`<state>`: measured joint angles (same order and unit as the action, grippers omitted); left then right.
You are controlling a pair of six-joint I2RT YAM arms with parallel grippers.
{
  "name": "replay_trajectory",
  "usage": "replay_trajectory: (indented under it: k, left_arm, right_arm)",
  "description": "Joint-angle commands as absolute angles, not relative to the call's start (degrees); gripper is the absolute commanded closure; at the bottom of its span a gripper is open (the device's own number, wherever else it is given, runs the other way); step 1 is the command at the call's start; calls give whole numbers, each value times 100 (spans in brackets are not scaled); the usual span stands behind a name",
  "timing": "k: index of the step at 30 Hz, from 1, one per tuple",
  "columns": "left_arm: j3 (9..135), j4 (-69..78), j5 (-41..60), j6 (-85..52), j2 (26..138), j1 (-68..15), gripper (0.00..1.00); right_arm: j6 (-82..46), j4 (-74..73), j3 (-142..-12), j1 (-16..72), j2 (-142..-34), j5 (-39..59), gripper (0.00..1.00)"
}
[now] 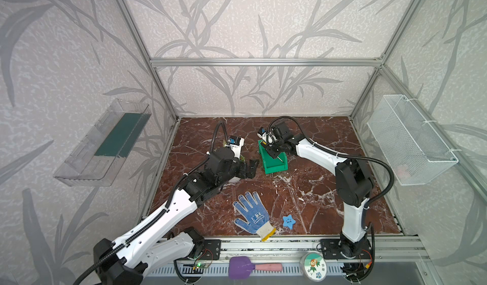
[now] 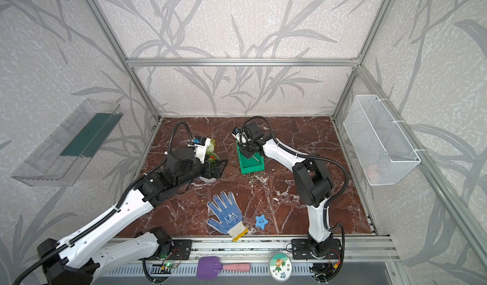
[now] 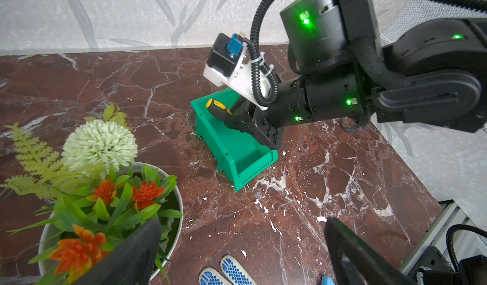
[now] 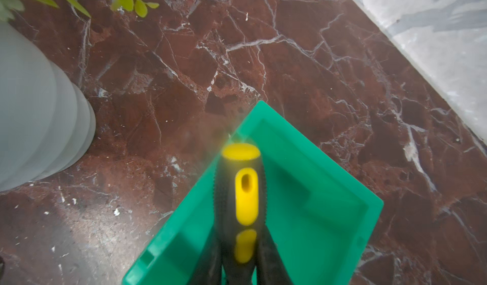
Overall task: Put the screwdriver in the bin
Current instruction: 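Move the screwdriver over the green bin, lower it in and open the right gripper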
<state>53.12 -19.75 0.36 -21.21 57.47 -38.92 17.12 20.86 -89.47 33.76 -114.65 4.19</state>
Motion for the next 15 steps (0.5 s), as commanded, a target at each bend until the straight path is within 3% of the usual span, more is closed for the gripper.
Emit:
replay_trajectory:
  k: [1,15]
  left_arm:
    - [5213,-2064,105,-2165,5737,-3858,1]
    - [5266,-2022,57,-2072,5958,-3848,1]
  right_arm:
    - [1874,2090,-9279,3381,-11678,472,91]
    - [1711,2725,-9791,3368,-12499,-351,90]
